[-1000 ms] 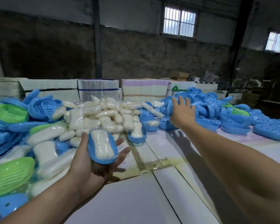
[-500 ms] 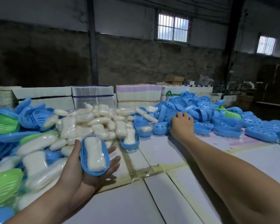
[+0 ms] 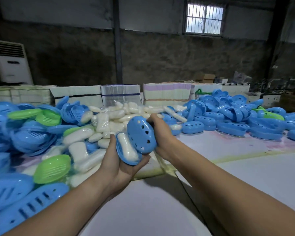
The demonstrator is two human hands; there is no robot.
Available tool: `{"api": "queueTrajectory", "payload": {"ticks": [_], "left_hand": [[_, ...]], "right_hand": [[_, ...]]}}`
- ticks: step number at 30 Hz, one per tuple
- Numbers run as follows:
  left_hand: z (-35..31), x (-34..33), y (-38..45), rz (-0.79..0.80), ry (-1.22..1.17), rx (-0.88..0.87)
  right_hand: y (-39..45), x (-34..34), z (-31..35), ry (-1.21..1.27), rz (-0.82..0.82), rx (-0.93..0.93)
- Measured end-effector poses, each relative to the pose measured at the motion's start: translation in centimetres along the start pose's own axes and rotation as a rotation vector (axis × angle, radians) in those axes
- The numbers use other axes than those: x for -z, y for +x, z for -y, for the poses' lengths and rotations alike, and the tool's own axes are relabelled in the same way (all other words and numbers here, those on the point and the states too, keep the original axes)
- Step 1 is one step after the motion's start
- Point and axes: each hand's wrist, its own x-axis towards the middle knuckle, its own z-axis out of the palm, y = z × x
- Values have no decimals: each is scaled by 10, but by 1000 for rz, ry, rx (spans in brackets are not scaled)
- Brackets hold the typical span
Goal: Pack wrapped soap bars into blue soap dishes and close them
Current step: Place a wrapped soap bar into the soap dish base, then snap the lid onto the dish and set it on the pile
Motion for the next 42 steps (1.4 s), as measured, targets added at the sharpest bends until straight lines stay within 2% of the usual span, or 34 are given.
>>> {"api": "queueTrajectory", "payload": {"ticks": [1,4,8,14,18,22,26,30,36,42], "left_hand": [[0,0,-1,6,-15,7],[-3,-2,0,24,-52,40],[-3,0,2,41,-33,47],[-4,4,0,66,-88,85],[-5,1,-2,67,-96,98],[-2,-4,-7,57,-6,73],[4,-15,-17,49,60,42],[7,-21,-19,-18,102,-47],[5,-24,-18,-125,122,-70],[0,-18,-17,-136,133,-44]], "right_hand": [[0,2,-8,-77,-49,16],[5,13,-25,-435,-162,253],[2,18,-33,-601,-174,473],[-12,17,-28,-965,20,304],[-17,18,-23,-931,62,226],[-20,13,-14,-884,53,267],[-25,6,-17,-1099,96,279],[-26,5,-16,-1185,125,284],[-27,1,-21,-1121,186,213],[-27,-4,-26,-1074,246,182]]}}
